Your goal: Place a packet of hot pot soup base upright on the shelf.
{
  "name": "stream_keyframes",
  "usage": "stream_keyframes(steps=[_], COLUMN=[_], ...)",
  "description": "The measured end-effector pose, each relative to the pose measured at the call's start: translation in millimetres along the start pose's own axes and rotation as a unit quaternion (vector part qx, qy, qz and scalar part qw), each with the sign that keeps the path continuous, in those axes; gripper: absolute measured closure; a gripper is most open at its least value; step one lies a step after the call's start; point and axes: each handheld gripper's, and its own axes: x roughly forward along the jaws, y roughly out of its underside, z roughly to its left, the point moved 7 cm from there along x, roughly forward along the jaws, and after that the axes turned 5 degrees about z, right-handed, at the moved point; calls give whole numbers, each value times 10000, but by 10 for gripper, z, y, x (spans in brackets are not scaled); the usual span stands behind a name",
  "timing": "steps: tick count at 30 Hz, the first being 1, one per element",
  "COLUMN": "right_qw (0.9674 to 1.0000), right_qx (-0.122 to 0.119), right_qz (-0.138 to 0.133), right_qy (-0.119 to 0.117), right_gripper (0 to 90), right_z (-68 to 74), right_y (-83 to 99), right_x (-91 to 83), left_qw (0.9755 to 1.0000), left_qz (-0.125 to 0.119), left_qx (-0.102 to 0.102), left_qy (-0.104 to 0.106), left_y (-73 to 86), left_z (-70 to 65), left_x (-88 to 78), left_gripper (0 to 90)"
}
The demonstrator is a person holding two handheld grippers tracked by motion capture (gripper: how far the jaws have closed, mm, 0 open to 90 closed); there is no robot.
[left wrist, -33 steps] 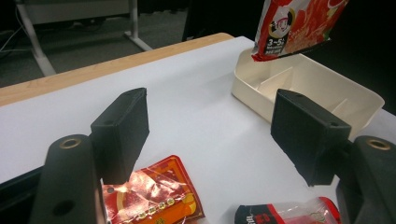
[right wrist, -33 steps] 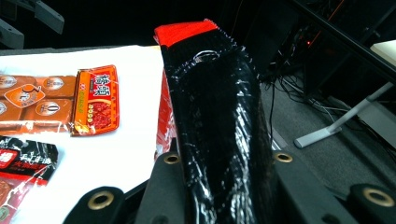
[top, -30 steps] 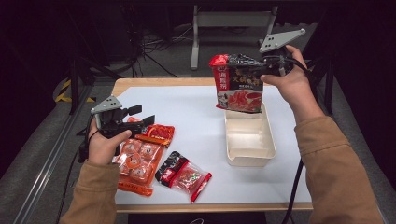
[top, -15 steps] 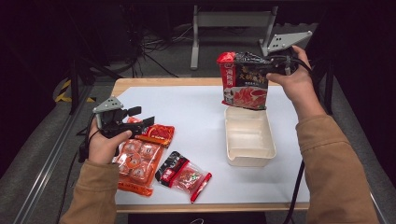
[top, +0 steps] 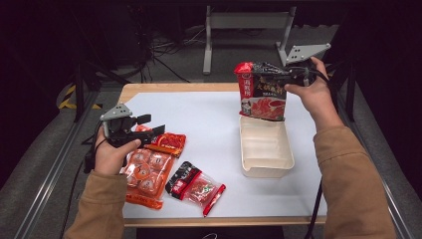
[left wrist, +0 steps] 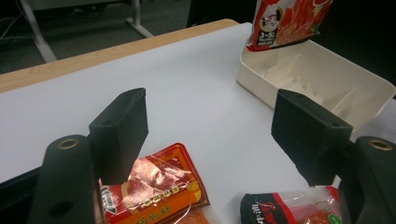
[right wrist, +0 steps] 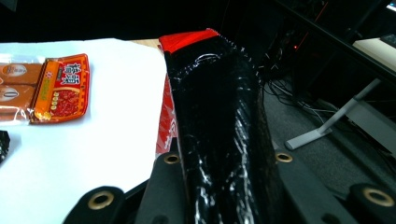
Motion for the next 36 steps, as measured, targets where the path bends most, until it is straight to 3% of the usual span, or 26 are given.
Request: stream_keyframes(steps=[26, 34, 36], right_qw=[9995, 9982, 9979], right_qx=[107, 169, 291], right_qz=[279, 563, 571], right_qy=[-108, -126, -127], right_gripper=[746, 727, 721], right_z=[78, 98, 101], right_y=[322, 501, 578], right_x=[247, 319, 334], left_qw=[9999, 9999, 9999], left_qz=[105, 122, 162], left_qx=[0, 7, 26], left_qy=[38, 31, 29], left_y=[30, 34, 41], left_z=[-20, -14, -10], left_x=[46, 47, 51], left_gripper=[274, 271, 270])
